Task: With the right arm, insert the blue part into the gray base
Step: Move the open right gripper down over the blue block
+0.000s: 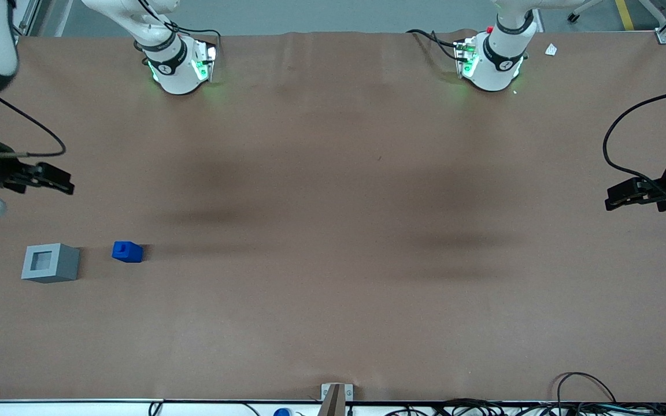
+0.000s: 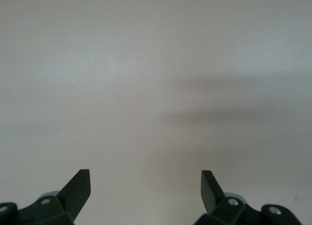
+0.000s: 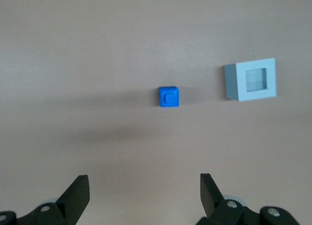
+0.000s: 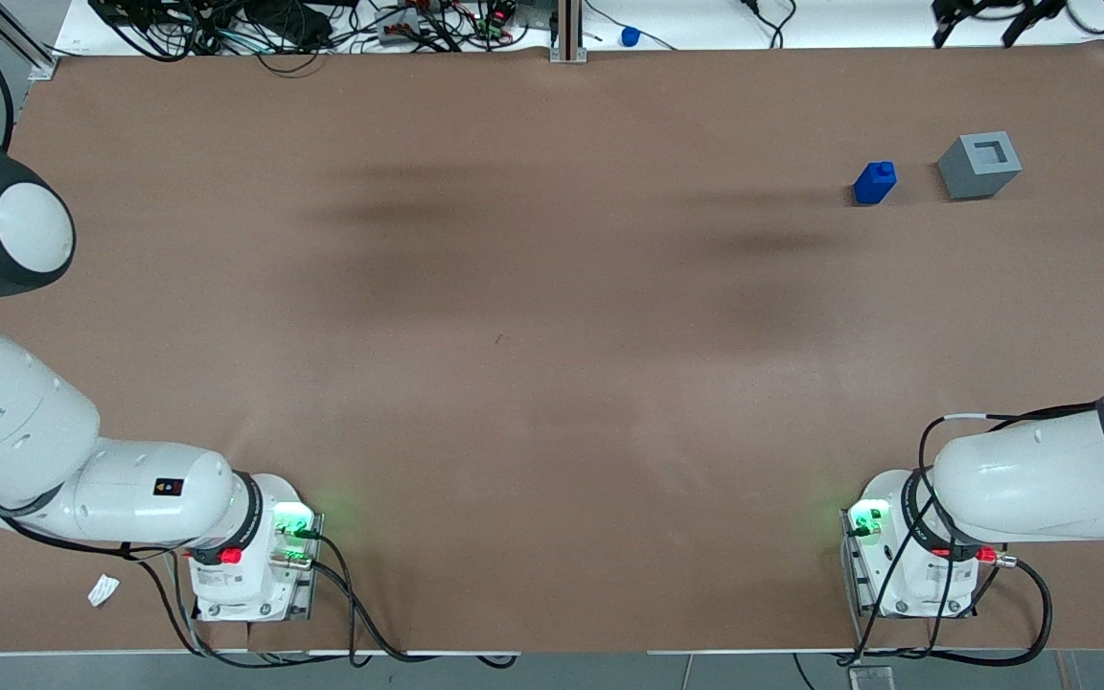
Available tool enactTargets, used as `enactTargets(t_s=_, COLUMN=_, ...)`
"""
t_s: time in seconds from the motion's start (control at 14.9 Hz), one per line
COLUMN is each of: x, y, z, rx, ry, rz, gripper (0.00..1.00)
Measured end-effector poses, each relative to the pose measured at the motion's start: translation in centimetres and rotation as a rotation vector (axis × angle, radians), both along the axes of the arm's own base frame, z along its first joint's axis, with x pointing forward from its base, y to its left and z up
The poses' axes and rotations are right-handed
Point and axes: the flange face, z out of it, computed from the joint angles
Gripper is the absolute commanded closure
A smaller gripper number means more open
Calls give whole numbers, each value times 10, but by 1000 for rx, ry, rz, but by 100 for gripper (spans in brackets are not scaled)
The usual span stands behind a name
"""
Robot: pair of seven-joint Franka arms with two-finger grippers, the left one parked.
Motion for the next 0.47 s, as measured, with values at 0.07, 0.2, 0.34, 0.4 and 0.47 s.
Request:
enactTargets(t_s=0.07, x=3, y=0, z=-22, rx=0, ry=-12, rz=0, gripper=0)
enactTargets(t_s=0.2, x=10, y=-2, z=-66, rx=1, ry=-7, rz=-2, gripper=0)
enactTargets(t_s=0.34, x=19, y=-5, z=-104, rx=3, ry=5, rz=-5, gripper=0)
enactTargets(t_s=0.4, x=25, y=-7, z=-124, rx=3, ry=12, rz=-7, gripper=0)
enactTargets(t_s=0.47, x=30, y=-8, z=-144, rx=4, ry=21, rz=-8, gripper=0)
